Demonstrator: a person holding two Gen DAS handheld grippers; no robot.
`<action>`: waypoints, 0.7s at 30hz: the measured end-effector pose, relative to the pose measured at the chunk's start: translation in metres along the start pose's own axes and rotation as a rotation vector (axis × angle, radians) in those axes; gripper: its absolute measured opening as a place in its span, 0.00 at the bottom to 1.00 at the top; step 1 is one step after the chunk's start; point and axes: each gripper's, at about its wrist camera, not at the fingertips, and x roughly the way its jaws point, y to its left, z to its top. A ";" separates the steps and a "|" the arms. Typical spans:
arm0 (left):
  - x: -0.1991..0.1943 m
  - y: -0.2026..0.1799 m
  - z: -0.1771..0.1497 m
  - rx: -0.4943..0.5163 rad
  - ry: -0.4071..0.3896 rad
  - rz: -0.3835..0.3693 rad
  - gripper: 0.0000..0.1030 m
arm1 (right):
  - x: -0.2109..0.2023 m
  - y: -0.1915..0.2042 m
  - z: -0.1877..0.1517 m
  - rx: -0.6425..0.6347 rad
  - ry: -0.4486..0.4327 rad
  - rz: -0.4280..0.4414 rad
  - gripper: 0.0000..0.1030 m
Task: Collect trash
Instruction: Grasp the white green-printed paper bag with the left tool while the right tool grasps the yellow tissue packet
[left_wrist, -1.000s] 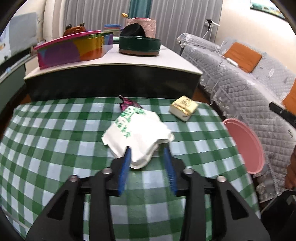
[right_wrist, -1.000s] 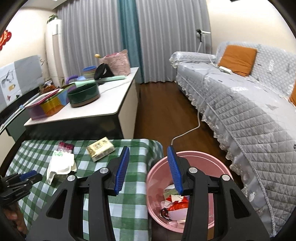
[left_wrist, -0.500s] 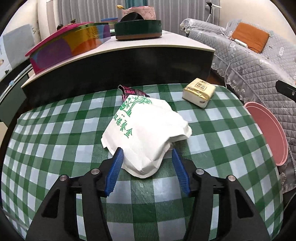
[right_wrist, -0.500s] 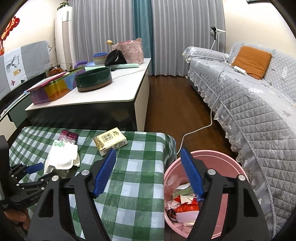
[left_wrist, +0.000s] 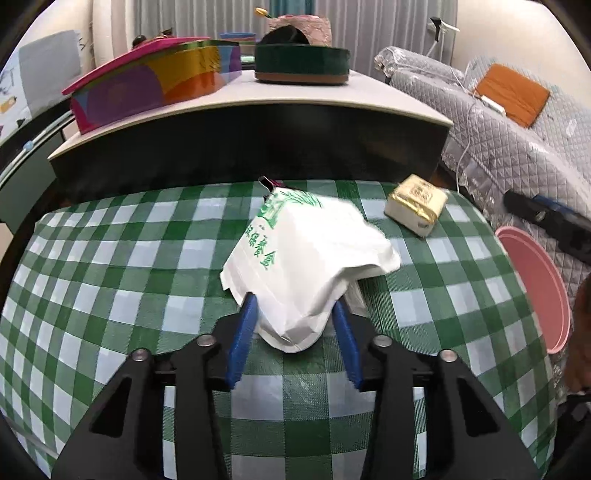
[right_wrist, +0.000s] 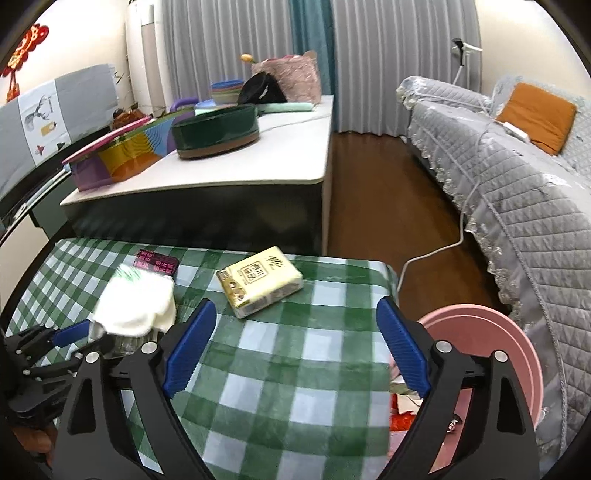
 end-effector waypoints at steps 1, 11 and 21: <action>-0.002 0.002 0.001 -0.009 -0.006 -0.001 0.28 | 0.006 0.002 0.001 -0.004 0.009 0.006 0.86; -0.011 0.021 0.009 -0.083 -0.048 0.012 0.16 | 0.068 0.007 0.010 -0.023 0.118 0.065 0.91; -0.011 0.029 0.013 -0.121 -0.047 0.003 0.15 | 0.110 0.009 0.016 -0.091 0.192 0.074 0.93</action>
